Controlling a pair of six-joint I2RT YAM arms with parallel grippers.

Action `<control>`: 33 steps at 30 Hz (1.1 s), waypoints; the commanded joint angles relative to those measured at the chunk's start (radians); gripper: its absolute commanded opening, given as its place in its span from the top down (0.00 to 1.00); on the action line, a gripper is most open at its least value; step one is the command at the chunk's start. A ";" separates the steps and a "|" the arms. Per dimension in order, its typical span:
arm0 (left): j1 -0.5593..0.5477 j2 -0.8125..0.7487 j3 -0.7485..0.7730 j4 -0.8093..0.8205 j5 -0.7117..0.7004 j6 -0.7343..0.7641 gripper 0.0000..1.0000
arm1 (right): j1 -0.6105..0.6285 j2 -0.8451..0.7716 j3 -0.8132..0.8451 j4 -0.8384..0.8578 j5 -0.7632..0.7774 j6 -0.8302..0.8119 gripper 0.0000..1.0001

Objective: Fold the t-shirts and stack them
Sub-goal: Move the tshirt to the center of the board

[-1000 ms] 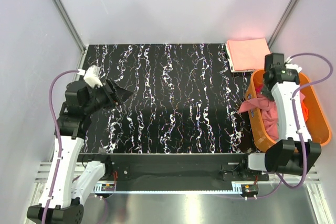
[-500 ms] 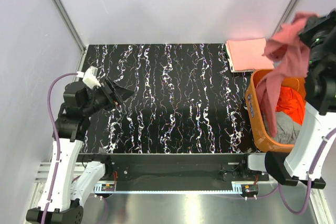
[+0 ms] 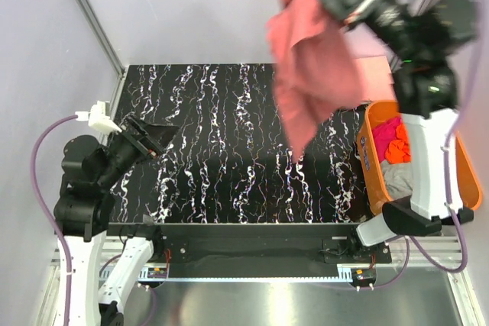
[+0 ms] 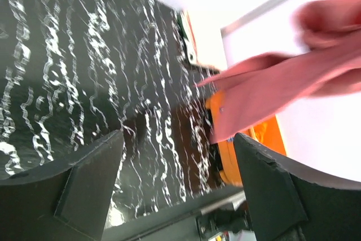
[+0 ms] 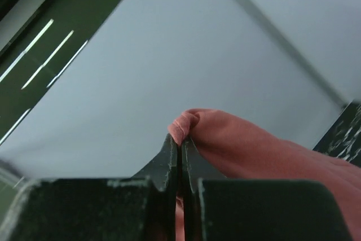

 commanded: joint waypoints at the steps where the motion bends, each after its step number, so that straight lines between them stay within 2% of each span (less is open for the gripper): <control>1: 0.008 -0.009 0.095 -0.031 -0.125 0.060 0.15 | 0.101 -0.074 -0.192 0.188 -0.213 0.133 1.00; 2: 0.006 -0.006 0.103 -0.036 -0.134 0.071 0.15 | 0.116 -0.110 -0.279 0.196 -0.236 0.124 1.00; 3: 0.008 -0.002 0.112 -0.041 -0.151 0.085 0.16 | 0.121 -0.193 -0.488 0.197 -0.265 0.113 1.00; 5: 0.008 0.011 0.117 -0.050 -0.149 0.114 0.16 | 0.119 -0.284 -0.725 0.176 -0.354 0.097 1.00; 6: 0.008 0.012 0.111 -0.053 -0.142 0.117 0.16 | 0.119 -0.350 -0.950 0.161 -0.383 0.082 0.99; 7: 0.006 0.020 0.101 -0.055 -0.136 0.115 0.17 | 0.119 -0.383 -1.057 0.150 -0.413 0.065 0.93; 9: 0.006 0.024 0.057 -0.051 -0.104 0.094 0.17 | 0.110 -0.467 -1.313 0.048 -0.384 -0.022 0.88; 10: 0.006 0.040 0.017 -0.044 -0.091 0.091 0.19 | 0.106 -0.490 -1.372 0.007 -0.338 -0.060 0.86; 11: 0.006 0.050 -0.004 -0.041 -0.065 0.086 0.21 | 0.093 -0.507 -1.413 -0.137 -0.300 -0.105 0.78; 12: -0.003 0.063 -0.027 -0.038 -0.059 0.071 0.23 | 0.081 -0.504 -1.446 -0.210 -0.266 -0.216 0.70; 13: -0.018 0.083 -0.082 -0.012 -0.056 0.059 0.24 | 0.076 -0.497 -1.441 -0.288 -0.149 -0.285 0.61; 14: -0.040 0.098 -0.106 0.001 -0.068 0.051 0.25 | 0.076 -0.481 -1.432 -0.430 -0.070 -0.339 0.47; 15: -0.110 0.115 -0.120 0.007 -0.089 0.046 0.25 | 0.076 -0.472 -1.420 -0.482 0.054 -0.410 0.39; 16: -0.168 0.158 -0.130 0.017 -0.126 0.051 0.25 | 0.076 -0.464 -1.417 -0.514 0.094 -0.442 0.33; 17: -0.231 0.185 -0.129 0.019 -0.213 0.063 0.23 | 0.076 -0.457 -1.405 -0.569 0.133 -0.467 0.17; 18: -0.333 0.216 -0.123 0.015 -0.246 0.095 0.22 | 0.076 -0.455 -1.400 -0.589 0.174 -0.499 0.10; 19: -0.372 0.280 -0.111 0.008 -0.266 0.102 0.22 | 0.076 -0.457 -1.400 -0.600 0.219 -0.516 0.09; 22: -0.440 0.407 -0.112 -0.004 -0.235 0.137 0.22 | 0.076 -0.452 -1.408 -0.600 0.192 -0.550 0.13; 25: -0.481 0.501 -0.146 0.002 -0.189 0.131 0.24 | 0.090 -0.423 -1.437 -0.548 0.123 -0.542 0.31; 26: -0.491 0.517 -0.155 0.011 -0.169 0.128 0.25 | 0.098 -0.411 -1.463 -0.507 0.112 -0.541 0.33; 30: -0.506 0.572 -0.198 0.033 -0.137 0.085 0.24 | 0.159 -0.395 -1.533 -0.387 0.083 -0.533 0.31; 31: -0.506 0.578 -0.216 0.033 -0.134 0.073 0.18 | 0.170 -0.386 -1.541 -0.370 0.081 -0.535 0.27; 33: -0.506 0.580 -0.238 0.040 -0.136 0.039 0.12 | 0.196 -0.339 -1.543 -0.337 0.083 -0.539 0.26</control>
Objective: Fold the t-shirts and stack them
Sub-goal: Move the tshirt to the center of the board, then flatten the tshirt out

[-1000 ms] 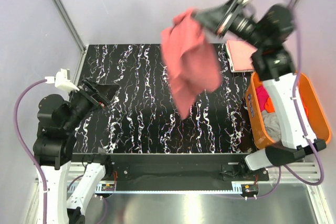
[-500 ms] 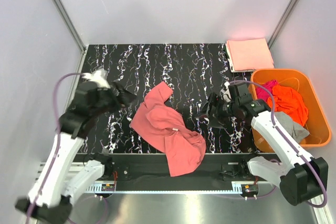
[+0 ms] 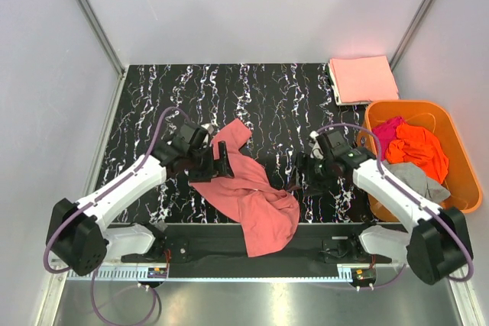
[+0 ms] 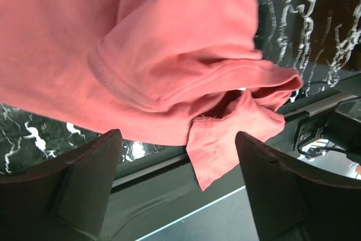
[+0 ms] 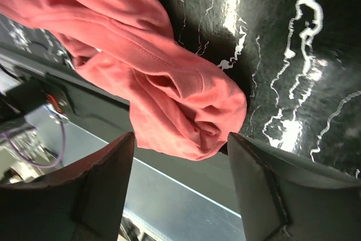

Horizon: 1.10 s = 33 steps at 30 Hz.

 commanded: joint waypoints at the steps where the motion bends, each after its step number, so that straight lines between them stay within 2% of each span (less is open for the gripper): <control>1: -0.002 -0.008 -0.050 0.079 0.031 -0.050 0.09 | 0.069 0.057 -0.004 0.113 -0.014 -0.029 0.25; 6: 0.002 0.053 -0.092 0.178 0.066 -0.069 0.09 | 0.132 0.169 0.028 0.129 0.099 -0.043 0.20; 10: 0.006 0.131 -0.084 0.255 0.106 -0.070 0.21 | 0.136 0.195 0.031 0.147 0.121 -0.056 0.25; 11: 0.004 0.145 -0.080 0.260 0.115 -0.073 0.27 | 0.137 0.209 0.031 0.156 0.113 -0.061 0.27; 13: 0.006 0.162 -0.074 0.266 0.119 -0.070 0.31 | 0.145 0.214 0.028 0.174 0.108 -0.066 0.30; 16: 0.007 0.155 -0.074 0.272 0.099 -0.064 0.43 | 0.149 0.223 0.009 0.228 0.110 -0.064 0.42; 17: 0.015 0.156 -0.075 0.280 0.094 -0.058 0.50 | 0.151 0.235 0.007 0.248 0.095 -0.066 0.49; 18: 0.018 0.159 -0.072 0.280 0.094 -0.055 0.50 | 0.151 0.250 0.010 0.251 0.089 -0.066 0.49; 20: 0.028 0.168 -0.064 0.283 0.112 -0.047 0.60 | 0.155 0.284 0.019 0.260 0.069 -0.069 0.55; 21: 0.039 0.179 -0.046 0.283 0.116 -0.033 0.65 | 0.168 0.289 0.022 0.260 0.075 -0.066 0.56; 22: 0.047 0.181 -0.034 0.283 0.122 -0.026 0.82 | 0.171 0.292 0.028 0.265 0.081 -0.066 0.62; 23: 0.062 0.181 -0.020 0.281 0.123 -0.021 0.88 | 0.172 0.292 0.033 0.264 0.084 -0.064 0.66; 25: 0.076 0.167 0.030 0.271 0.122 -0.003 1.00 | 0.172 0.292 0.045 0.265 0.099 -0.061 0.81; 26: 0.084 0.161 0.055 0.262 0.108 0.006 1.00 | 0.172 0.295 0.073 0.261 0.101 -0.064 0.96; 27: 0.097 0.144 0.111 0.236 0.099 0.028 1.00 | 0.174 0.295 0.091 0.253 0.101 -0.072 1.00; 31: 0.139 0.093 0.293 0.196 0.082 0.109 1.00 | 0.186 0.264 0.280 0.102 0.131 -0.138 1.00; 33: 0.173 0.064 0.421 0.188 0.067 0.163 1.00 | 0.188 0.247 0.440 0.037 0.157 -0.190 1.00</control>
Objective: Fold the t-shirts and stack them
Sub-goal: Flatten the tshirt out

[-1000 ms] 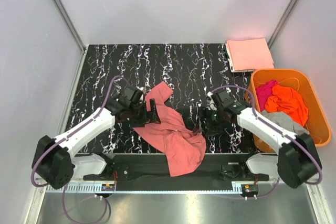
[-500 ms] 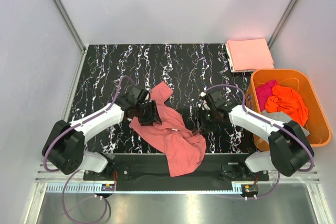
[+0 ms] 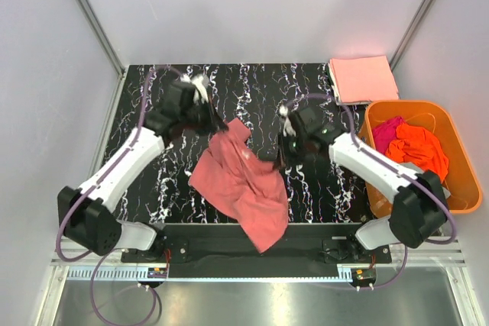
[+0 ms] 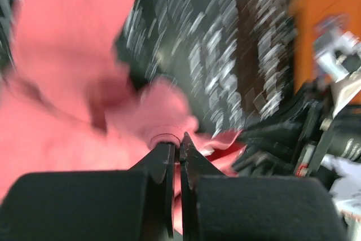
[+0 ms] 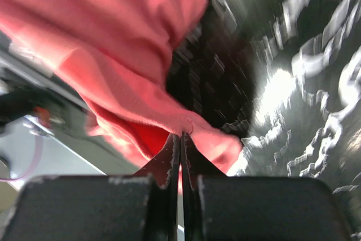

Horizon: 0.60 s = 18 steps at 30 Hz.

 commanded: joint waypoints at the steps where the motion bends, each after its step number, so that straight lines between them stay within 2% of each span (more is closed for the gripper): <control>1: 0.047 -0.106 0.223 0.031 -0.028 0.120 1.00 | 0.016 -0.067 0.267 -0.127 0.056 -0.103 1.00; 7: 0.096 -0.121 0.606 0.030 -0.132 0.306 1.00 | 0.015 -0.025 0.776 -0.258 -0.019 -0.205 1.00; 11: 0.096 -0.126 0.853 0.036 -0.214 0.456 1.00 | 0.027 0.031 1.014 -0.274 -0.216 -0.221 1.00; 14: 0.096 -0.164 0.981 0.048 -0.285 0.560 1.00 | 0.088 0.075 1.197 -0.280 -0.405 -0.218 1.00; 18: 0.096 -0.275 0.995 0.176 -0.396 0.703 1.00 | 0.191 0.164 1.435 -0.290 -0.516 -0.156 1.00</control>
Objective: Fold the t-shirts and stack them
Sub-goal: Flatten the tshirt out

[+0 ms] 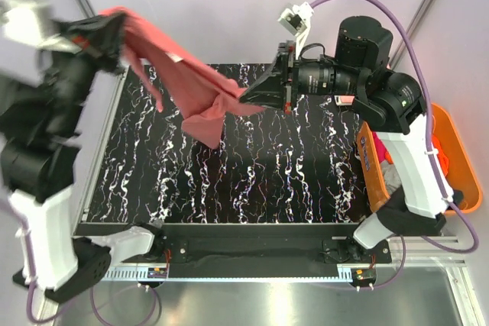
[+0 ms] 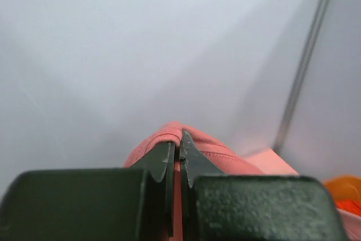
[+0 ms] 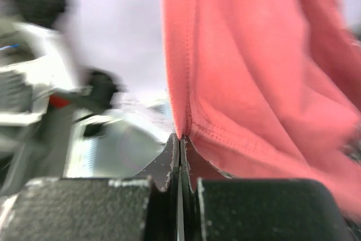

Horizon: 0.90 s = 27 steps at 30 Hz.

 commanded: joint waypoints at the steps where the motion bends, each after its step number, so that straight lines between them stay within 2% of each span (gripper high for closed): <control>1: 0.001 -0.116 0.029 0.200 -0.183 0.202 1.00 | 0.100 0.098 0.206 -0.050 -0.193 0.042 1.00; 3: 0.003 -0.162 0.012 0.286 -0.214 0.262 1.00 | 0.131 0.129 0.265 -0.057 -0.198 0.075 1.00; 7: 0.003 -0.125 0.076 0.304 -0.259 0.348 1.00 | 0.168 0.160 0.313 -0.041 -0.178 0.119 1.00; 9: 0.001 -0.081 0.078 0.327 -0.280 0.398 1.00 | 0.171 0.145 0.284 -0.047 -0.091 0.122 1.00; 12: 0.003 -0.007 0.029 0.367 -0.303 0.446 1.00 | 0.169 0.082 0.128 -0.049 0.080 0.105 1.00; 13: 0.003 0.010 0.006 0.387 -0.308 0.454 1.00 | 0.169 0.043 0.022 -0.047 0.121 0.102 1.00; 14: 0.004 0.046 -0.051 0.430 -0.312 0.463 1.00 | 0.169 0.024 -0.029 -0.050 0.226 0.105 1.00; 16: 0.006 0.085 -0.123 0.496 -0.329 0.472 1.00 | 0.160 -0.027 -0.180 -0.054 0.316 0.109 1.00; 17: 0.006 0.126 -0.201 0.575 -0.335 0.481 1.00 | 0.156 -0.039 -0.225 -0.058 0.409 0.118 1.00; 21: 0.006 0.296 -0.338 0.711 -0.345 0.512 1.00 | 0.003 -0.093 -0.486 -0.066 0.428 0.233 1.00; 22: 0.000 0.345 -0.352 0.723 -0.345 0.507 1.00 | -0.077 -0.117 -0.603 -0.067 0.424 0.246 1.00; 23: -0.008 0.452 -0.356 0.734 -0.345 0.497 1.00 | -0.105 -0.131 -0.658 -0.066 0.442 0.251 1.00; 25: -0.035 0.568 -0.332 0.736 -0.383 0.486 1.00 | -0.145 -0.162 -0.795 -0.072 0.494 0.239 1.00; 27: -0.087 0.729 -0.272 0.736 -0.405 0.462 1.00 | -0.217 -0.166 -0.862 -0.090 0.514 0.228 1.00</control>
